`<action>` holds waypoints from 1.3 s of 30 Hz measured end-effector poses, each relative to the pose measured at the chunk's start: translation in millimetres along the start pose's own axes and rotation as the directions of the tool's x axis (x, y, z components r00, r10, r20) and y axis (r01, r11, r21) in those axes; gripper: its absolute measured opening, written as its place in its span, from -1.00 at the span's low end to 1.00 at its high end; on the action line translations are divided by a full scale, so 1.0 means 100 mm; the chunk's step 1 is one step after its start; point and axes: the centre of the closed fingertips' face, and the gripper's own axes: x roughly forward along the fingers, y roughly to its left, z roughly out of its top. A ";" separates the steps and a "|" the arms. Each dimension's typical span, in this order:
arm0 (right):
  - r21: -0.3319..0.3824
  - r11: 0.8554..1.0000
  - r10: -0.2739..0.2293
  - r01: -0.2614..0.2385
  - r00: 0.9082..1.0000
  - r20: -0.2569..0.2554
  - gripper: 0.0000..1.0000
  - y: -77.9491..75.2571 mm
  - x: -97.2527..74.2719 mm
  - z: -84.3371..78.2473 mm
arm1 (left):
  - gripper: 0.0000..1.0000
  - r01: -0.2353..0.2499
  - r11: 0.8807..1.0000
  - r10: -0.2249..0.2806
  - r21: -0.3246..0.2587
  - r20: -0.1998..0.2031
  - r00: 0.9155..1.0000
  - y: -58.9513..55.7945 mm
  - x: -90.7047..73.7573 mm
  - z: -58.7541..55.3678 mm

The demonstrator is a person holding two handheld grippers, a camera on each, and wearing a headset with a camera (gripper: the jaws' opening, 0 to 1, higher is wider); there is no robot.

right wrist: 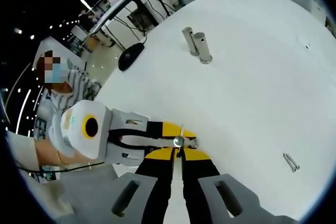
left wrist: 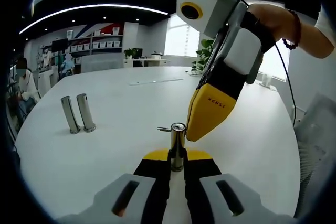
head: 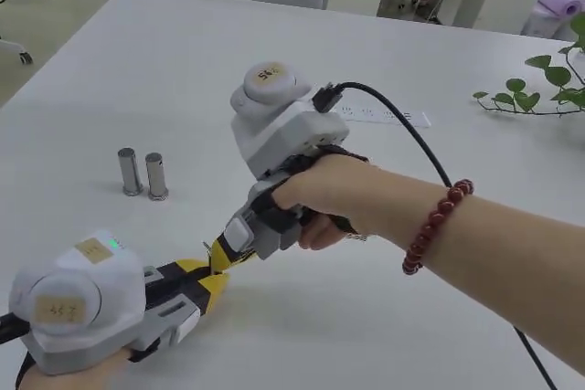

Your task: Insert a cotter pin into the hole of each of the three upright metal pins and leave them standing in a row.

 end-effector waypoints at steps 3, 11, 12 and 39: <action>0.001 1.000 0.001 -0.001 1.000 0.010 -0.81 0.00 -0.02 0.01 | -0.86 -0.001 1.000 0.001 0.003 -0.001 1.000 0.00 0.00 0.00; -0.017 1.000 -0.007 0.008 1.000 0.012 -0.76 0.01 -0.04 -0.03 | -0.86 -0.006 1.000 0.006 0.008 -0.002 1.000 -0.01 0.00 0.00; -0.025 1.000 -0.014 0.014 1.000 0.011 -0.75 0.01 -0.04 -0.04 | -0.86 -0.007 1.000 0.007 0.009 -0.002 1.000 -0.01 0.00 0.00; -0.138 0.988 -0.070 0.075 0.997 0.037 -0.90 -0.06 0.00 -0.07 | -0.86 -0.025 0.999 0.025 0.036 -0.008 1.000 -0.02 0.00 -0.01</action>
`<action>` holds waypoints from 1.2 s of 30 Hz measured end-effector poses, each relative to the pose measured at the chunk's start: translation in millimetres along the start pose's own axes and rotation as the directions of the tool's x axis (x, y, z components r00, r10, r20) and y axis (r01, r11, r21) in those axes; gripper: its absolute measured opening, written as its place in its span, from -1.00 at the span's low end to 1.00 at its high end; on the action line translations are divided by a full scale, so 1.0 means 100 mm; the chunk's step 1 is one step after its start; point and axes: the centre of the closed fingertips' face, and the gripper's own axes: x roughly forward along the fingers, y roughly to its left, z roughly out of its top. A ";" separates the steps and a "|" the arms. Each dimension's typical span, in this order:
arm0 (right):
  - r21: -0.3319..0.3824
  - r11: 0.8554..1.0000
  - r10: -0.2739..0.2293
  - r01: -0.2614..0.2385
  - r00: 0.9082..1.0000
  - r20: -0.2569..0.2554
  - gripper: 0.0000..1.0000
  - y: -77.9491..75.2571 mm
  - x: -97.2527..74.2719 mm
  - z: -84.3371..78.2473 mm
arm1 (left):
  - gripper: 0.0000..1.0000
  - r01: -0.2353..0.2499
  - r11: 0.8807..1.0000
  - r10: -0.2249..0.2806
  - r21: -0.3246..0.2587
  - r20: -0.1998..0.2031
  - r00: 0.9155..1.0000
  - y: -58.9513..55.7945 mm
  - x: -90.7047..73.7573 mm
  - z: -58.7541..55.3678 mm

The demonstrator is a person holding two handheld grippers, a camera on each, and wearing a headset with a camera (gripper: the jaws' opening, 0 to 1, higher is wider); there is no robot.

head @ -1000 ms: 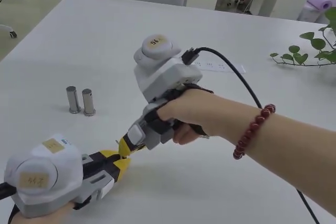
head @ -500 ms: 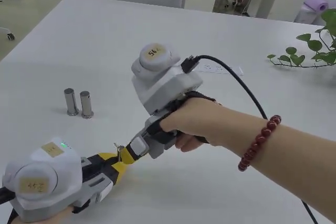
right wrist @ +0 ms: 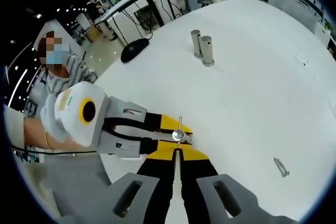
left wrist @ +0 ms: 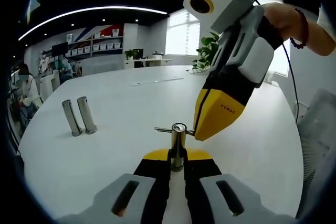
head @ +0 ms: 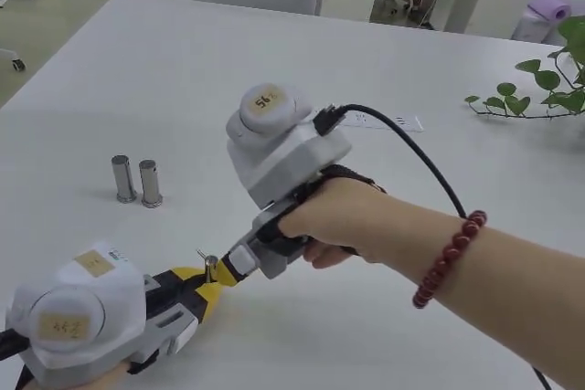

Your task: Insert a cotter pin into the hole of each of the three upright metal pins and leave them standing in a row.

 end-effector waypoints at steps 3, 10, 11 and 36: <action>0.002 1.000 -0.001 0.001 1.000 0.005 -0.90 0.00 0.01 0.02 | -0.86 0.000 1.000 0.000 0.001 0.000 1.000 0.00 0.00 0.00; -0.001 1.000 -0.003 0.003 1.000 0.016 -0.90 0.00 0.02 0.04 | -0.86 -0.001 1.000 0.001 0.004 0.000 1.000 0.00 0.00 0.00; -0.002 1.000 -0.003 0.003 1.000 0.018 -0.90 0.00 0.02 0.04 | -0.86 -0.001 1.000 0.001 0.004 0.000 1.000 0.00 0.00 0.00; -0.030 0.999 -0.009 0.011 0.998 0.068 -0.64 -0.04 0.00 0.04 | -0.85 -0.006 1.000 0.006 0.015 -0.010 1.000 0.00 0.01 -0.01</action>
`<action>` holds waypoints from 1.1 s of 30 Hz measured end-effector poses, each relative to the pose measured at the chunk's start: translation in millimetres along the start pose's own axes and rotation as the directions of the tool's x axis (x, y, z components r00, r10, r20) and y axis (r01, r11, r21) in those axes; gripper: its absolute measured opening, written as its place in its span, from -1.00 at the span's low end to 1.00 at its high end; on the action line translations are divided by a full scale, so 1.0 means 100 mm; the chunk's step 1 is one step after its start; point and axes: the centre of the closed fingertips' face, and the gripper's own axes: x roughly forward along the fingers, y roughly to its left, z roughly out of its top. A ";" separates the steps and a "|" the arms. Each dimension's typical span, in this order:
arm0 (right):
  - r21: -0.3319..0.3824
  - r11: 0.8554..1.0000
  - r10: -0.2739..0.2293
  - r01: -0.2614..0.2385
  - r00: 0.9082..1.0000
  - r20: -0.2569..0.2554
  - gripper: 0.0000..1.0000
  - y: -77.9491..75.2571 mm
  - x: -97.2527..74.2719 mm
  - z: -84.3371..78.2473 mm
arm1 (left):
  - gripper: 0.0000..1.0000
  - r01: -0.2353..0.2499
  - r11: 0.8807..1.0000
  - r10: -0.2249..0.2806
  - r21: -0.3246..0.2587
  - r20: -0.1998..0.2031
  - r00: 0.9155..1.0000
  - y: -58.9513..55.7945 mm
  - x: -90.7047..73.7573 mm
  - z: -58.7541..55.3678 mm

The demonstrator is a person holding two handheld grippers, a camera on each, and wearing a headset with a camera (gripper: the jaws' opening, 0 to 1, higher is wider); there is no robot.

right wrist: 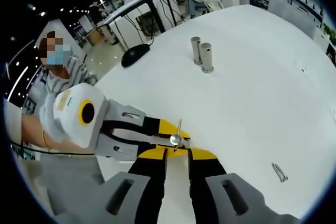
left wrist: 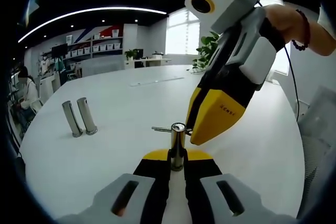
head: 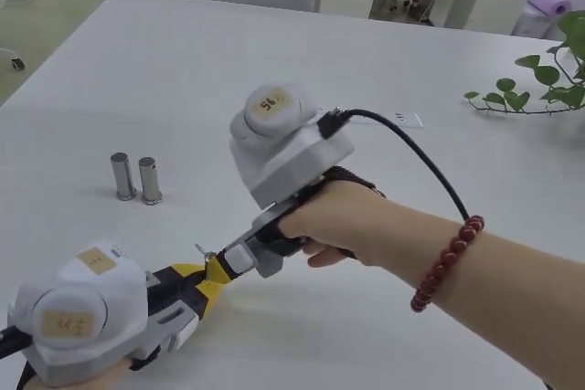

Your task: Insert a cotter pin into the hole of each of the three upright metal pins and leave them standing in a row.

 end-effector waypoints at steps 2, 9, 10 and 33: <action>-0.002 1.000 0.002 -0.002 1.000 0.007 -0.63 0.00 -0.01 0.00 | -0.82 0.000 1.000 0.001 0.030 -0.036 0.999 0.00 0.01 -0.07; -0.024 1.000 0.006 -0.005 0.999 0.034 -0.52 -0.01 -0.07 -0.03 | -0.60 0.015 1.000 -0.015 0.019 -0.024 1.000 0.00 -0.02 -0.04; -0.026 1.000 0.004 -0.003 0.999 0.039 -0.50 -0.01 -0.08 -0.04 | -0.59 0.011 1.000 -0.011 0.015 -0.024 1.000 0.02 -0.02 -0.04; -0.065 0.998 0.023 -0.010 0.979 0.204 -0.34 0.04 -0.23 0.17 | 0.19 0.080 0.997 -0.080 -0.004 0.035 0.996 -0.12 -0.29 0.15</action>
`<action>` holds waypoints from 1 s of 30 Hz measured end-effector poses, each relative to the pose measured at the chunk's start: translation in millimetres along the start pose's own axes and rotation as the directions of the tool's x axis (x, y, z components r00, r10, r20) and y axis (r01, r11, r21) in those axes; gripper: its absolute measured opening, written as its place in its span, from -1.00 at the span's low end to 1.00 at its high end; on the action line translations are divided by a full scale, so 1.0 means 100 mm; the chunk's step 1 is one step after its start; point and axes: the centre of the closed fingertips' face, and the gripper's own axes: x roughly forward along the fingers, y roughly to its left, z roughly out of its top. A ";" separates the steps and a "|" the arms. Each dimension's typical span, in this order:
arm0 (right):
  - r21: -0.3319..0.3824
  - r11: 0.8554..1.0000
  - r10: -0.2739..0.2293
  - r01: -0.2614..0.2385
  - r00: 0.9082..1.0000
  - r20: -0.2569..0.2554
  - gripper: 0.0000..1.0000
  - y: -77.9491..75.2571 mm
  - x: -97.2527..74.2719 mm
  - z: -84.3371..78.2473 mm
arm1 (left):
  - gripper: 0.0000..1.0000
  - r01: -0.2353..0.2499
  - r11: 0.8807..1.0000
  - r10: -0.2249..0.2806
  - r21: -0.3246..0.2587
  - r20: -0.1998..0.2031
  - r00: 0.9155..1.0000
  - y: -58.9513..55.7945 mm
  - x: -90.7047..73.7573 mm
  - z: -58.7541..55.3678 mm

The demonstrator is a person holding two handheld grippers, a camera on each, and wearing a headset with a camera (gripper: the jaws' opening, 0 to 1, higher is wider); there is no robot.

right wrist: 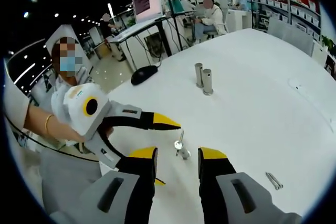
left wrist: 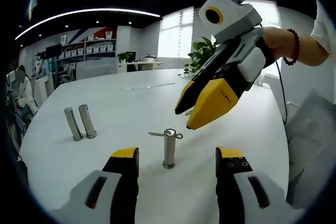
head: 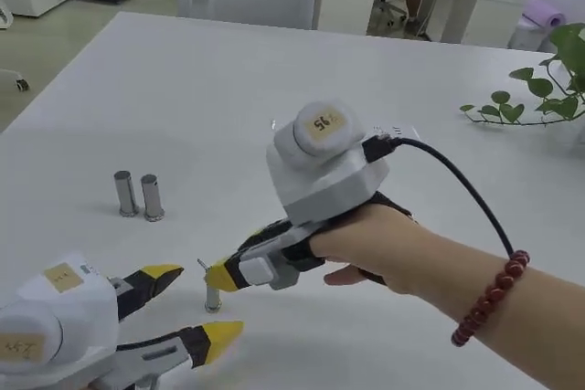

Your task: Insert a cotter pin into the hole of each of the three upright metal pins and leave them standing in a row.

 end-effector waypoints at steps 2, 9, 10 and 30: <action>-0.008 1.000 0.003 -0.003 1.000 0.010 -0.35 0.01 0.02 0.02 | 0.23 0.002 1.000 -0.002 -0.004 -0.006 1.000 0.00 -0.01 -0.02; -0.023 1.000 0.004 -0.003 1.000 0.021 -0.38 0.03 0.14 0.03 | 0.34 -0.001 1.000 0.001 -0.008 -0.017 1.000 -0.01 -0.09 -0.04; -0.025 1.000 0.005 -0.005 1.000 0.021 -0.38 0.03 0.15 0.03 | 0.36 -0.003 1.000 0.002 -0.006 -0.016 1.000 -0.01 -0.11 -0.04; -0.131 0.991 -0.008 0.009 1.000 0.009 -0.75 -0.03 0.33 -0.04 | 0.52 0.019 1.000 -0.018 -0.025 0.013 1.000 -0.10 -0.24 0.05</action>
